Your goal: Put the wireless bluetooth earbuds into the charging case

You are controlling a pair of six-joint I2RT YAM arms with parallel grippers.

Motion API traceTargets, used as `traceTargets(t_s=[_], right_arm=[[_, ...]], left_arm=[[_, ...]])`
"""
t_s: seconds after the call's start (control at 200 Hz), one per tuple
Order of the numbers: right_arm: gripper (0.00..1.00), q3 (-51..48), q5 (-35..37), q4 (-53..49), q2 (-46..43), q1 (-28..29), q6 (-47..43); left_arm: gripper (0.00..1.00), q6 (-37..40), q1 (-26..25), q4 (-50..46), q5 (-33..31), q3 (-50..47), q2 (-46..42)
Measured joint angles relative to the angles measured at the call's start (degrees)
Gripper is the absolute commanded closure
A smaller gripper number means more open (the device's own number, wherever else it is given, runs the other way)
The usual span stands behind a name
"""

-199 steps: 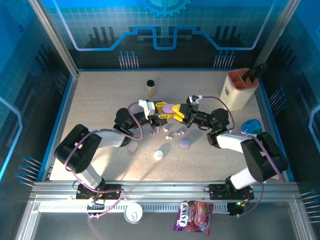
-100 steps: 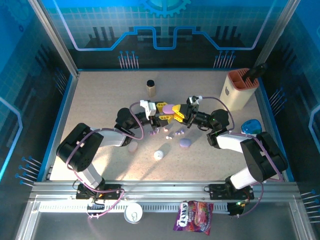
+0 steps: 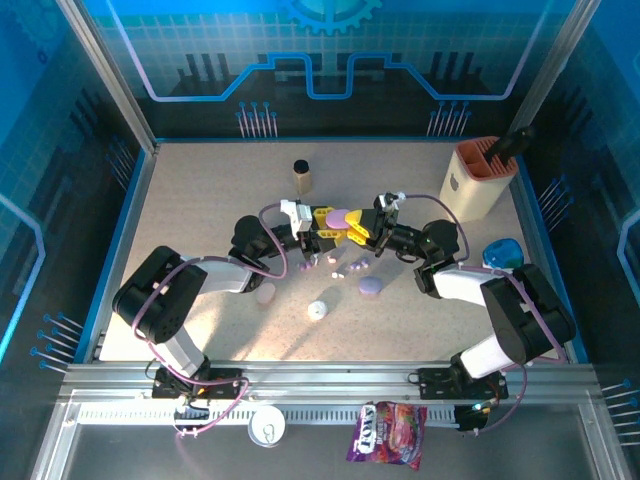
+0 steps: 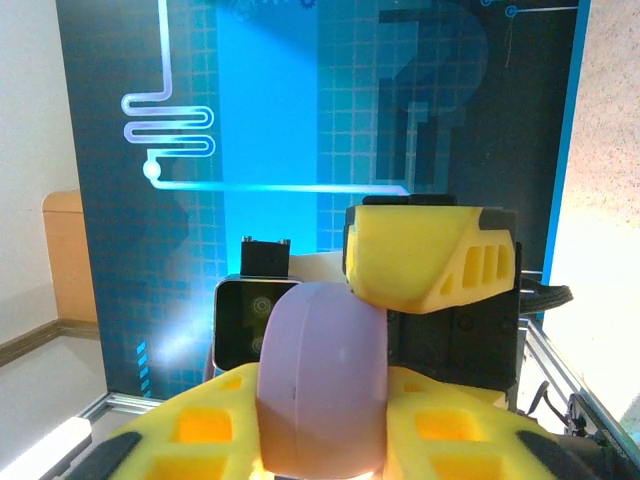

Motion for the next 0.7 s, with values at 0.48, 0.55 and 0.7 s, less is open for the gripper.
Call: traceTargets(t_s=[0.48,0.55,0.7], right_arm=[[0.16,1.4,-3.5,-34.1,-15.0,-10.1,-24.8],[0.14,5.2,-3.0,-47.4,-18.9,-11.3,-35.4],[0.06,15.5,-1.3,-70.4,-24.3,-10.4,-61.9]], left_arm=[[0.63,0.0,0.0,-0.2,0.5,-1.3,-0.8],[0.63,0.0,0.0,-0.3,0.7,-1.7,-1.2],[0.63,0.0,0.0,-1.4,2.3,-2.8,-2.4]])
